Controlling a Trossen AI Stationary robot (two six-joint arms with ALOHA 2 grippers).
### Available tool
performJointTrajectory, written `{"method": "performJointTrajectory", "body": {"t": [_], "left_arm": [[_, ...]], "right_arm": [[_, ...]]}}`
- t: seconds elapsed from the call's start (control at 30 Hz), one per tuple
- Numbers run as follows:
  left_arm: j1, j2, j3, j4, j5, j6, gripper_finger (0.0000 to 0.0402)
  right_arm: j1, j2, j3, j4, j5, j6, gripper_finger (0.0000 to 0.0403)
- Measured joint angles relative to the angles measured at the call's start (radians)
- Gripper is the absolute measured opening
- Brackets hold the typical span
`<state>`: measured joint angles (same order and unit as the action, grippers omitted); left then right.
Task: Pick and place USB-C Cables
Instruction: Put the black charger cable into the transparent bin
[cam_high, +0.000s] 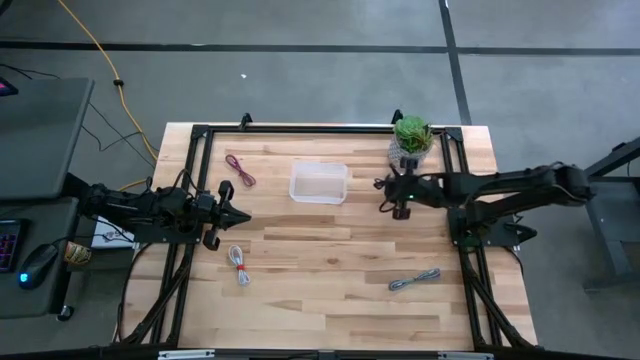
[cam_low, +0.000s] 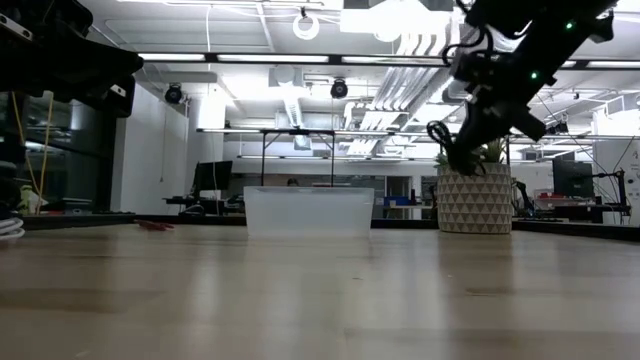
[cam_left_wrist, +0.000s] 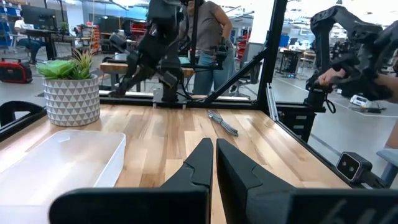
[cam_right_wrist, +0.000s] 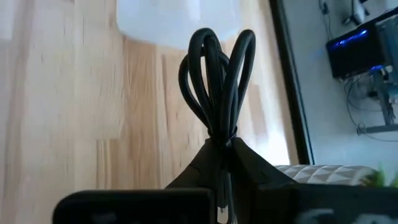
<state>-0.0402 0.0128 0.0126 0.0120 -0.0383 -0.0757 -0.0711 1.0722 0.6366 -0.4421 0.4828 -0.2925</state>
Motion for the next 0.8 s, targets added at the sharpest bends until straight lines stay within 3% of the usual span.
{"method": "performJointTrajectory", "body": {"t": [0.4, 0.8], "left_arm": [[0.0, 0.0, 0.0, 0.0, 0.0, 0.0, 0.0003], [0.0, 0.0, 0.0, 0.0, 0.0, 0.0, 0.0003]], "right_arm": [[0.0, -0.047, 0.001, 0.191, -0.068, -0.003, 0.0], [-0.025, 0.143, 0.015, 0.899, -0.198, 0.104, 0.0]]}}
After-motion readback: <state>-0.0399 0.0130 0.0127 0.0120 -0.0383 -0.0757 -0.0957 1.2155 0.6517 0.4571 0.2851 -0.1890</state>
